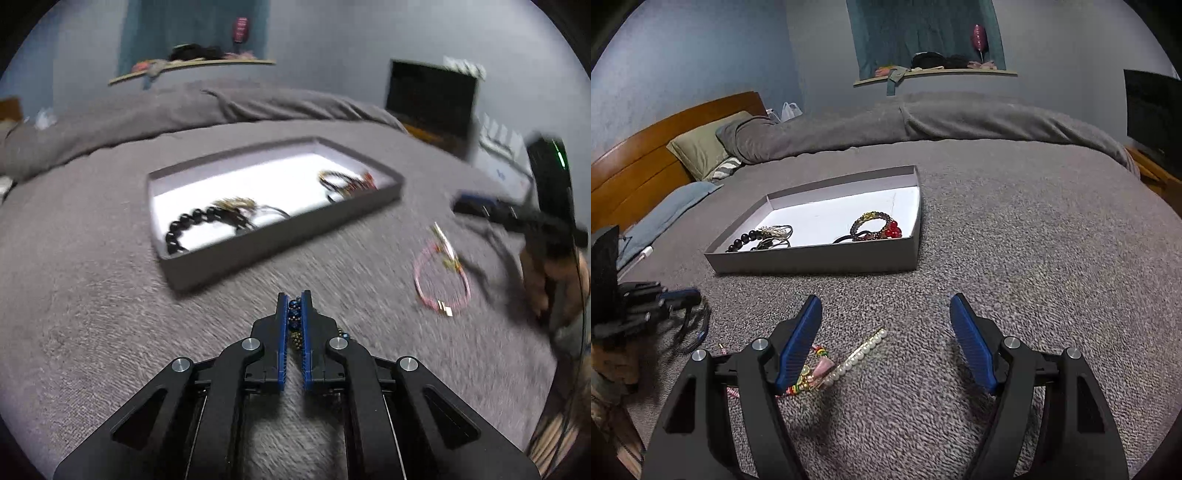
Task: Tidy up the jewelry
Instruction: 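Close the left tool on the blue bead bracelet while the right tool grasps the pink cord bracelet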
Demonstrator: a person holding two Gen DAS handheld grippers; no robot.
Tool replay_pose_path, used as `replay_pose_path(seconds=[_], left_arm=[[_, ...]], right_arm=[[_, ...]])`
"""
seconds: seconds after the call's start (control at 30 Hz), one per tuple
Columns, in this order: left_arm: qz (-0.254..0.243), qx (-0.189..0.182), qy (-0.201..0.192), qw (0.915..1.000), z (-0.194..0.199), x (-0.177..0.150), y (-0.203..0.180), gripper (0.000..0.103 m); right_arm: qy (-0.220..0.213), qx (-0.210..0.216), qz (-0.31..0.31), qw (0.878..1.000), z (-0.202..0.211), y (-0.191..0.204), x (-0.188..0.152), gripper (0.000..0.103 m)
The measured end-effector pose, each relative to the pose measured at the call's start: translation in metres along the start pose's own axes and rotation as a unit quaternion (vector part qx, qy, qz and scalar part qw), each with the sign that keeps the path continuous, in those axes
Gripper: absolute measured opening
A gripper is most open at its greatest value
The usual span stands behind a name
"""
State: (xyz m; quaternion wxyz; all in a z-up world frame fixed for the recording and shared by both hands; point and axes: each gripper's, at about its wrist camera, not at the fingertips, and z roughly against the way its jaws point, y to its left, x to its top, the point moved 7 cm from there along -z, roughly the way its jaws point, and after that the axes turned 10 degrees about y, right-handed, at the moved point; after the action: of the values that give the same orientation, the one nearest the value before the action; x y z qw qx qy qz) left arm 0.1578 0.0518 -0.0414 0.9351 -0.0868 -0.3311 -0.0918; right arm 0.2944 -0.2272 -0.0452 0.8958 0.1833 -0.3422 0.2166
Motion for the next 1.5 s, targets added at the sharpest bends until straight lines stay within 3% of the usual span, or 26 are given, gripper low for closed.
replay_pose_path(seconds=[0.1,0.23,0.43,0.5,0.87,1.0,1.13,1.2,1.27,1.3,1.33,1.4,1.5], left_arm=[[0.021,-0.009,-0.002,0.9997,-0.003,0.008,0.004,0.007],[0.011,-0.010,0.004,0.9999,-0.007,0.012,-0.005,0.007],[-0.003,0.002,0.045,0.9990,-0.028,-0.001,-0.010,0.008],[-0.007,0.012,0.050,0.9987,-0.031,-0.004,-0.009,0.016],[-0.016,0.015,0.055,0.9983,-0.024,-0.011,-0.005,0.032],[-0.010,0.016,0.056,0.9983,-0.022,-0.013,0.002,0.036],[-0.018,0.021,0.067,0.9974,-0.028,-0.016,-0.001,0.036],[-0.019,0.018,0.069,0.9972,-0.028,-0.016,-0.002,0.034],[-0.018,0.012,0.069,0.9974,-0.027,-0.016,-0.002,0.028],[-0.019,0.010,0.069,0.9974,-0.027,-0.016,-0.002,0.022],[-0.019,0.008,0.068,0.9975,-0.026,-0.015,-0.002,0.019],[-0.021,0.007,0.064,0.9977,-0.024,-0.014,-0.002,0.008],[-0.019,0.007,0.058,0.9981,-0.021,-0.012,-0.002,0.008]], right_arm=[[0.006,0.010,0.002,1.000,0.003,-0.001,-0.005,0.070],[0.015,0.012,0.016,1.000,0.004,0.002,-0.013,0.069],[0.040,0.022,0.037,0.998,-0.004,0.013,-0.025,0.060],[0.049,0.023,0.056,0.997,-0.008,0.022,-0.027,0.058],[0.073,0.005,0.132,0.989,-0.026,0.055,-0.031,0.052],[0.059,0.003,0.130,0.990,-0.024,0.057,-0.024,0.047],[0.057,0.007,0.139,0.989,-0.024,0.063,-0.020,0.047],[0.075,0.001,0.150,0.986,-0.032,0.067,-0.023,0.030],[0.095,-0.001,0.156,0.983,-0.042,0.068,-0.029,0.025],[0.099,0.000,0.156,0.983,-0.044,0.069,-0.030,0.012],[0.097,0.006,0.154,0.983,-0.043,0.068,-0.029,0.005],[0.081,0.018,0.134,0.987,-0.036,0.063,-0.023,0.005],[0.041,0.059,0.078,0.994,-0.016,0.046,-0.008,0.005]])
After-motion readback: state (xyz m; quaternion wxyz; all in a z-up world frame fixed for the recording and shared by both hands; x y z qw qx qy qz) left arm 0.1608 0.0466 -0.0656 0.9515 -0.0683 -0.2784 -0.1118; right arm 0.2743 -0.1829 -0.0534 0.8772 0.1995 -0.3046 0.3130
